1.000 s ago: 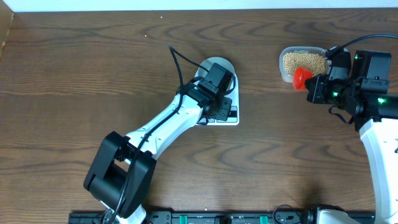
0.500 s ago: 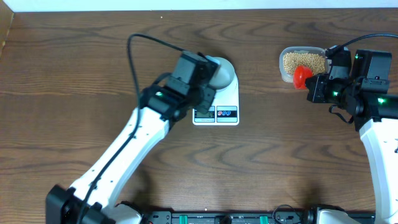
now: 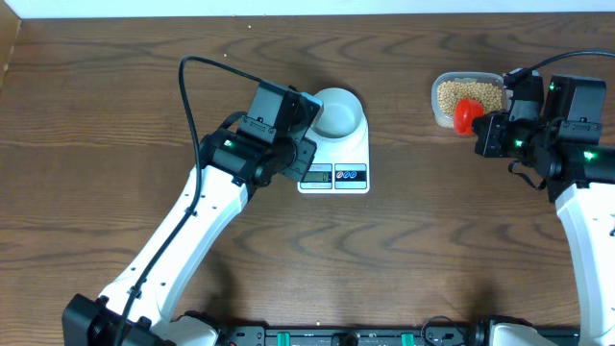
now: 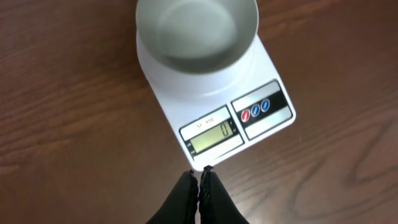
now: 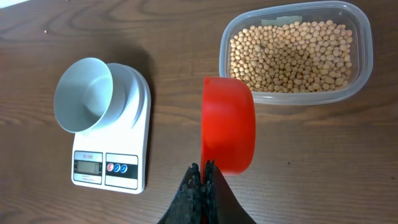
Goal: Scoop item into bowl and weigh 50g on scale
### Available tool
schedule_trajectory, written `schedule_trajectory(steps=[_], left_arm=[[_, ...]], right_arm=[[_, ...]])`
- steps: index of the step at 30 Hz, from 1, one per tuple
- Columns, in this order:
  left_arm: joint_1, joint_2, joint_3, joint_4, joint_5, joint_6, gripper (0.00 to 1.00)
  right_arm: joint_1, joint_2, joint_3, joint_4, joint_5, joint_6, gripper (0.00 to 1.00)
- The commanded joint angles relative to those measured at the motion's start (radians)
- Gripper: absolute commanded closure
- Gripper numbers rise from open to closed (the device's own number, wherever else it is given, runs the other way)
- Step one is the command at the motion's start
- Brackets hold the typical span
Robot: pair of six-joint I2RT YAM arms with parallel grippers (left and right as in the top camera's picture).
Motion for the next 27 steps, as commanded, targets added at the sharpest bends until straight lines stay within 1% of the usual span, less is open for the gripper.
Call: schedule_trajectory(steps=[1,7,9,10,13,16,17,20,21,22,23,24,27], left_arm=[[0.004,0.003,0.001,-0.013,0.010,0.036,0.92],[0.003,0.006,0.001,-0.021,0.010,0.036,0.92],[0.004,0.006,0.001,-0.021,0.010,0.035,0.75],[0.004,0.006,0.001,-0.021,0.009,0.035,0.70],[0.003,0.006,0.001,-0.021,0.009,0.035,0.62],[0.003,0.006,0.001,-0.021,0.009,0.035,0.49],[0.004,0.006,0.001,-0.021,0.009,0.035,0.45],[0.003,0.006,0.001,-0.021,0.009,0.035,0.44],[0.003,0.006,0.001,-0.021,0.009,0.035,0.41],[0.004,0.006,0.001,-0.021,0.009,0.035,0.29],[0.004,0.006,0.001,-0.021,0.009,0.035,0.23],[0.004,0.006,0.001,-0.021,0.009,0.035,0.01],[0.003,0.006,0.001,-0.021,0.009,0.035,0.02]], right_arm=[[-0.004,0.001,0.018,0.003,0.001,-0.016,0.99],[-0.004,0.001,0.018,0.003,0.001,-0.020,0.99],[-0.004,0.001,0.018,0.002,0.001,-0.020,0.99],[-0.004,0.001,0.018,0.002,0.001,-0.020,0.99],[-0.004,0.001,0.018,0.002,0.001,-0.020,0.99],[-0.004,0.001,0.018,-0.002,0.001,-0.019,0.99],[-0.004,0.001,0.018,-0.003,0.001,-0.019,0.99],[-0.004,0.001,0.018,-0.008,0.001,-0.019,0.99],[-0.004,0.001,0.018,-0.008,0.001,-0.019,0.99],[-0.004,0.001,0.018,-0.008,0.001,-0.019,0.99],[-0.004,0.001,0.018,-0.009,0.001,-0.019,0.99],[-0.004,0.001,0.018,-0.009,0.001,-0.019,0.99],[-0.004,0.001,0.018,-0.009,0.001,-0.019,0.99]])
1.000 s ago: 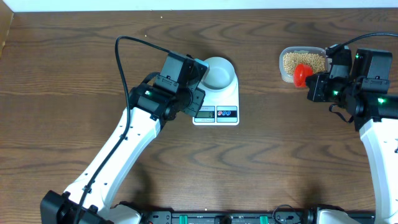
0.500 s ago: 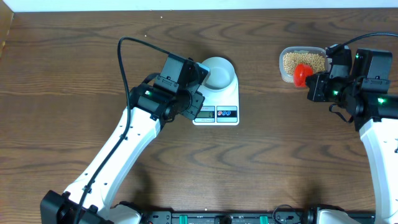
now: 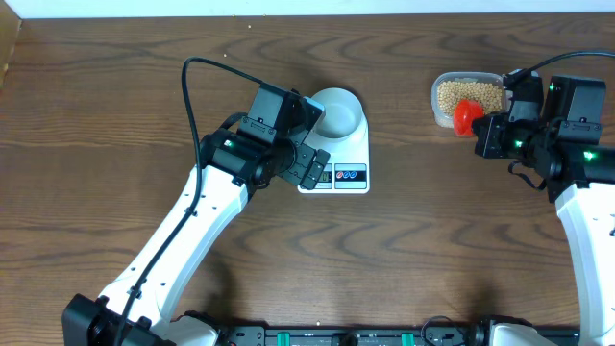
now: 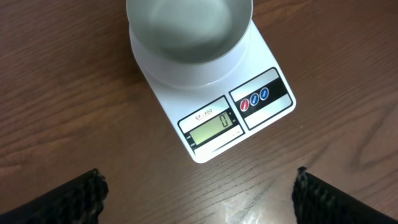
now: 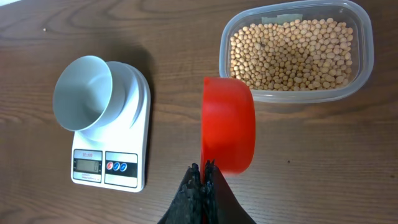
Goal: Scoop item into bowl and weigh 50g on scale
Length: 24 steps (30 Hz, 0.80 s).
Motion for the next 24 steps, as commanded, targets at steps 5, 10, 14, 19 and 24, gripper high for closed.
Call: schedule_trajectory(steps=[5,10,14,19,24], left_arm=[[0.003,0.006,0.001,-0.003,0.002,0.006,0.02],[0.004,0.006,0.001,-0.003,0.002,0.006,0.02],[0.003,0.006,0.001,-0.003,0.002,0.006,0.02],[0.004,0.006,0.001,-0.003,0.002,0.006,0.02],[0.004,0.006,0.001,-0.003,0.002,0.006,0.02]], right_arm=[[-0.004,0.001,0.018,-0.011,0.001,-0.015,0.99],[-0.004,0.001,0.018,-0.031,-0.007,-0.015,0.99],[-0.004,0.001,0.018,-0.050,-0.010,-0.011,0.99],[-0.004,0.001,0.018,-0.109,-0.014,-0.011,0.99],[-0.004,-0.001,0.018,-0.139,-0.041,-0.012,0.99]])
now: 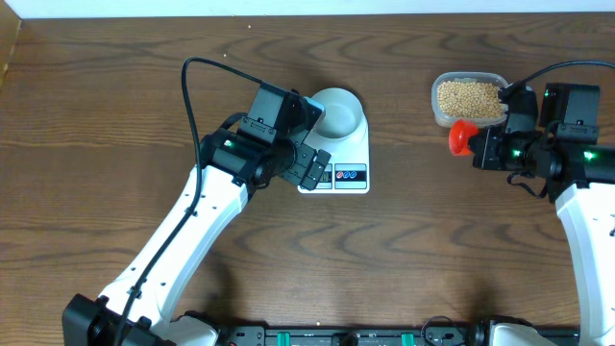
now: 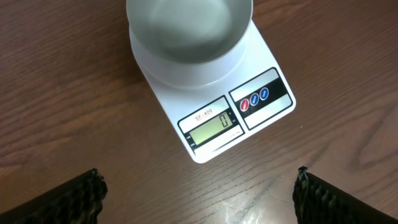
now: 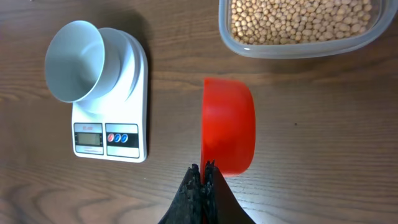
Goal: Scoop item into bowl and weigh 50g on scale
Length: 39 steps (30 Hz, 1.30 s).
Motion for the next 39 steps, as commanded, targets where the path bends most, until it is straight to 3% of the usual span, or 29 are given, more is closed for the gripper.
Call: schedule_trajectory(steps=[1,23,33,39], left_arm=[[0.003,0.006,0.001,-0.003,0.002,0.006,0.02],[0.003,0.006,0.001,-0.003,0.002,0.006,0.02],[0.003,0.006,0.001,-0.003,0.002,0.006,0.02],[0.004,0.006,0.001,-0.003,0.002,0.006,0.02]], right_arm=[[-0.004,-0.001,0.018,-0.014,-0.036,-0.011,0.99],[-0.005,-0.001,0.046,0.077,-0.015,-0.014,0.99],[-0.004,0.042,0.279,-0.010,0.118,-0.010,0.99],[-0.003,0.204,0.450,-0.037,0.221,-0.079,0.99]])
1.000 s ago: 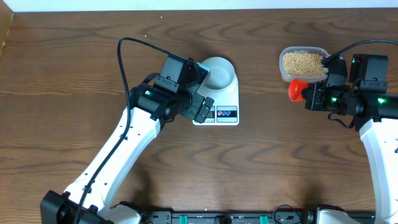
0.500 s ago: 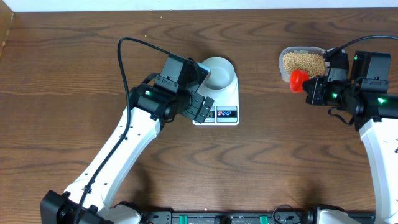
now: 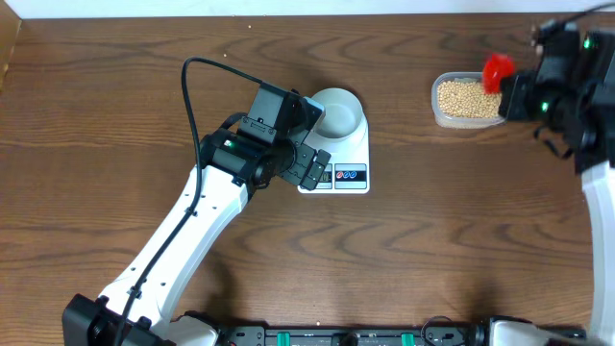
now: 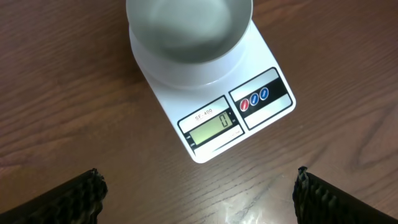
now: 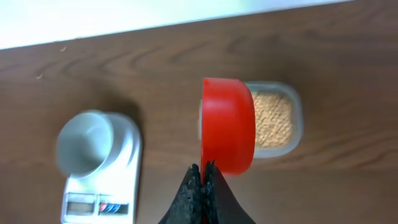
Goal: Scoop item into bowl and weigh 50g on scale
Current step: 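Dip the red scoop into the soybean tub with the right gripper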
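Note:
An empty white bowl (image 3: 338, 111) stands on a white digital scale (image 3: 351, 152) whose display (image 4: 214, 129) reads 0. My left gripper (image 4: 199, 193) hangs open just in front of the scale, fingers wide apart. A clear tub of tan beans (image 3: 465, 99) sits at the far right. My right gripper (image 5: 203, 169) is shut on the handle of a red scoop (image 5: 227, 130), held high above the tub's right end (image 3: 497, 69). In the right wrist view the scoop covers part of the bean tub (image 5: 277, 118).
The wooden table's far edge (image 5: 124, 31) shows beyond the tub. The left arm's black cable (image 3: 192, 106) loops over the table left of the scale.
My right gripper has gone from low in front of the tub to high above the tub's right end, still holding the red scoop. The left arm has not moved.
At first my left gripper was shut in front of the scale and the right held the scoop at the tub's near edge. The left gripper then stood open. The right then held the scoop in front of the tub, and now holds it high over the tub.

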### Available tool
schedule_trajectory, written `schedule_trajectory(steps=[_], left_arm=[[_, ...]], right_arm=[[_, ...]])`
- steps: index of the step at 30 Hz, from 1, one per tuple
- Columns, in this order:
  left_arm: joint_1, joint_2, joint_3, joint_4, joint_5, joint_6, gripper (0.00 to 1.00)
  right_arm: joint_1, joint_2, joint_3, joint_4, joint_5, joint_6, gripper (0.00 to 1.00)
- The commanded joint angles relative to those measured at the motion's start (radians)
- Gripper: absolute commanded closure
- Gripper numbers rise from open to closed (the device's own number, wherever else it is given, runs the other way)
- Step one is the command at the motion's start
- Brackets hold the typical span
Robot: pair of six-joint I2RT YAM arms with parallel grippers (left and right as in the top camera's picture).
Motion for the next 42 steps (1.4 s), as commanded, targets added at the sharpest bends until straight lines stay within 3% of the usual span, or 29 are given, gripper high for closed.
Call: schedule_trajectory(steps=[1,10,18,29,42], left_arm=[[0.004,0.006,0.001,-0.003,0.002,0.006,0.02],[0.004,0.006,0.001,-0.003,0.002,0.006,0.02],[0.004,0.006,0.001,-0.003,0.002,0.006,0.02],[0.004,0.006,0.001,-0.003,0.002,0.006,0.02],[0.004,0.006,0.001,-0.003,0.002,0.006,0.02]], right_arm=[[-0.003,0.108,0.074,-0.010,0.081,-0.064,0.99],[-0.004,0.258,0.094,0.005,0.232,-0.142,0.99],[-0.004,0.398,0.093,0.003,0.242,-0.209,0.99],[-0.004,0.512,0.093,0.013,0.240,-0.173,0.99],[-0.044,0.529,0.077,0.008,-0.122,-0.045,0.99]])
